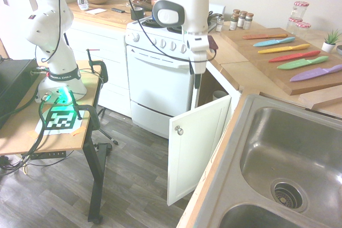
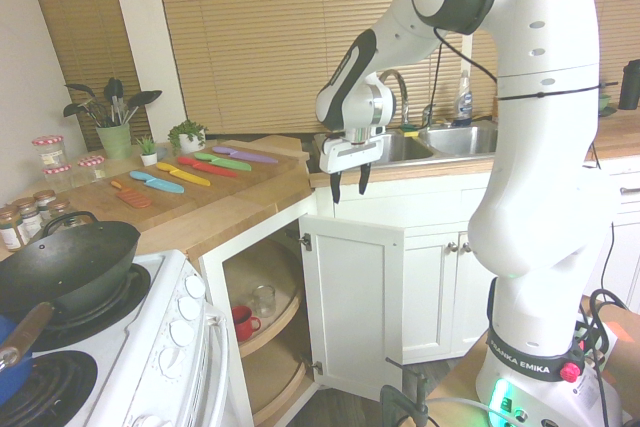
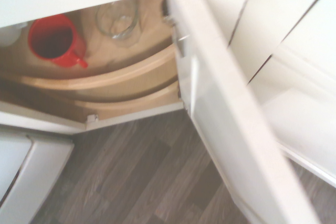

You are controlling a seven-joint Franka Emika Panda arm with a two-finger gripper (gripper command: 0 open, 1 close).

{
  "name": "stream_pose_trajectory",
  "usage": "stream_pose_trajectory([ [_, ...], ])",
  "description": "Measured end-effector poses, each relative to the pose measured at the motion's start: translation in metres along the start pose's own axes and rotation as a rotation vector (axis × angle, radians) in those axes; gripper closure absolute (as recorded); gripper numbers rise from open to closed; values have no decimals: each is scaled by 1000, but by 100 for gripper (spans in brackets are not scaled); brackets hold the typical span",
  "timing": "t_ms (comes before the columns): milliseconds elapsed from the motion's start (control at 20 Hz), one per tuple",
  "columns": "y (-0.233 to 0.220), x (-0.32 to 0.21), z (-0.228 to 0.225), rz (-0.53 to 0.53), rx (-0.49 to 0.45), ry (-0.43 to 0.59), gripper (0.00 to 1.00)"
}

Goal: Close the cabinet

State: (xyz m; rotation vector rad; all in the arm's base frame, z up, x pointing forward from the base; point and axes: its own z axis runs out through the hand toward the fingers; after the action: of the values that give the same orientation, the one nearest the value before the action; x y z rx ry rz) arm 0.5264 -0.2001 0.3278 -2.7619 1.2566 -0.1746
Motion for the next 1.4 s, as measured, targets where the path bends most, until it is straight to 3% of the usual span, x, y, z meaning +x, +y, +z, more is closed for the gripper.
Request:
stream_pose_trajectory([
  [150, 16, 19, 13, 12, 36, -17, 0],
  [750, 23, 68, 67, 300, 193, -132, 0],
  [1050, 61, 90, 90, 368, 174, -139, 0],
  [1400, 92, 105, 104, 335, 108, -62, 0],
])
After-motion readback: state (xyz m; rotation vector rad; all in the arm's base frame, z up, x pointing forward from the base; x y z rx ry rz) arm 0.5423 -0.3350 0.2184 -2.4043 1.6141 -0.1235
